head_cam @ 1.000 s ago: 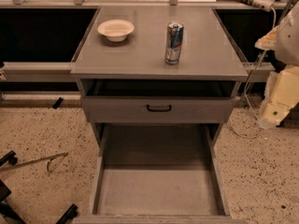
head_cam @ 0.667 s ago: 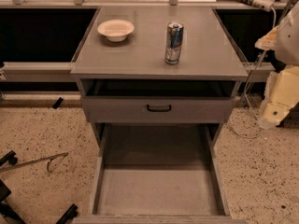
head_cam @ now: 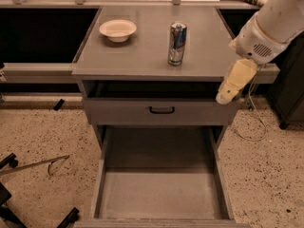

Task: Place redbull can into middle drawer

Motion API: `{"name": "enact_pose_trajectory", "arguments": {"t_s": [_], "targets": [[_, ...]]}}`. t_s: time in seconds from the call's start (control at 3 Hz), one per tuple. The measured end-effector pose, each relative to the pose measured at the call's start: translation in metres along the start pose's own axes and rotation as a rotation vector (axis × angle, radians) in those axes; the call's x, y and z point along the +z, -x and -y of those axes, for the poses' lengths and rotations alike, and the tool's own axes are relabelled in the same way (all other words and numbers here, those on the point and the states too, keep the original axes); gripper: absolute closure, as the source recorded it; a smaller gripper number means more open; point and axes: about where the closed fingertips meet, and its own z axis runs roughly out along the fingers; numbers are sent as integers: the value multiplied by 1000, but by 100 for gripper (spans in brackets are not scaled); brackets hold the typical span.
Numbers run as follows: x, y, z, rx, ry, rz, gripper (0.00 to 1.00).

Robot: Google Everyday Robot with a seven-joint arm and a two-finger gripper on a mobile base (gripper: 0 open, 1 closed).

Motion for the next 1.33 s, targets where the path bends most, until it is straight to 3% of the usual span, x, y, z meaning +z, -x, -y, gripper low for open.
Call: {"name": "enact_pose_trajectory", "arguments": {"t_s": [0.33,0.67,1.0,1.33], "targets": [[57,6,56,138,-6,78,0],[111,-5,94,279,-1,114,0],[110,-5,93,276,-1,113,0],[116,13,117,318,-45,185,0]]}}
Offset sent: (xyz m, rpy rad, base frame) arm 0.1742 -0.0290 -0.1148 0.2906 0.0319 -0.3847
